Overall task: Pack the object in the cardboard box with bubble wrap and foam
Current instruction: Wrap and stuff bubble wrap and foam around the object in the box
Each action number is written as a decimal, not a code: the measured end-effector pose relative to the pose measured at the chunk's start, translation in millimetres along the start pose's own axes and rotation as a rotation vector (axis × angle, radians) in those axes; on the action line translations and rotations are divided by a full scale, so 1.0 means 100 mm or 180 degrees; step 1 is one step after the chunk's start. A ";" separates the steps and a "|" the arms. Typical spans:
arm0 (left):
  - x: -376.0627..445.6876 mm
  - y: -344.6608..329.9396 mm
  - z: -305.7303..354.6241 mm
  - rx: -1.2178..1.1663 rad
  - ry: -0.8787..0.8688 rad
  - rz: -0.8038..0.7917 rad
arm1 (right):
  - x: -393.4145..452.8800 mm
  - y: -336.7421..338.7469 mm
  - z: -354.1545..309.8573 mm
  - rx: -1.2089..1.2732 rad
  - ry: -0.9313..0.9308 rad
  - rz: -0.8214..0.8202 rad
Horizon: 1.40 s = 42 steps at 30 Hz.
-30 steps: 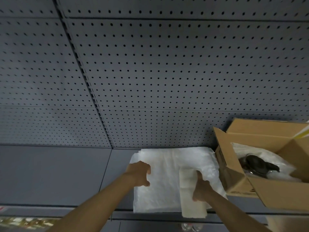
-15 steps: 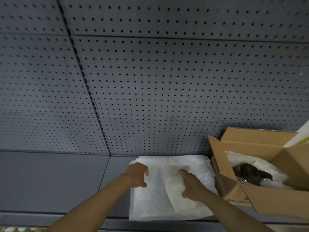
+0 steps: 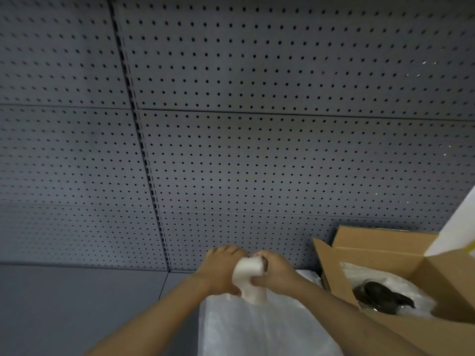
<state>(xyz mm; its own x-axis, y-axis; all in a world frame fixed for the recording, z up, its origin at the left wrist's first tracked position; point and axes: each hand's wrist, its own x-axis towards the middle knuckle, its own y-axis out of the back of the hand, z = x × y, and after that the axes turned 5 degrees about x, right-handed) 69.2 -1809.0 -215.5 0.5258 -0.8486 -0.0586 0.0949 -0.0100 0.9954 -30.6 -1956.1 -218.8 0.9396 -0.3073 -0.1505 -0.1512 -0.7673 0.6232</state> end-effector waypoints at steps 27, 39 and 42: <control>-0.03 0.24 -0.16 -0.0601 0.0361 0.0052 | -0.22 0.37 -0.04 -0.0057 0.0508 0.0483; 0.40 0.42 0.17 0.0483 0.0083 -0.0016 | -0.55 1.35 0.24 -0.0277 0.0042 0.1531; 0.51 0.36 0.43 0.0381 0.0023 -0.0038 | -0.66 1.53 0.45 -0.0368 -0.0110 0.1529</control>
<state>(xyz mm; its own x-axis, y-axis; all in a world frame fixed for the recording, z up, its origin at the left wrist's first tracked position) 63.4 -1874.9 -179.7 0.5314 -0.8442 -0.0707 -0.0002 -0.0836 0.9965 -129.1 -2078.4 -147.9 0.7611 -0.6309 0.1506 -0.5277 -0.4674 0.7092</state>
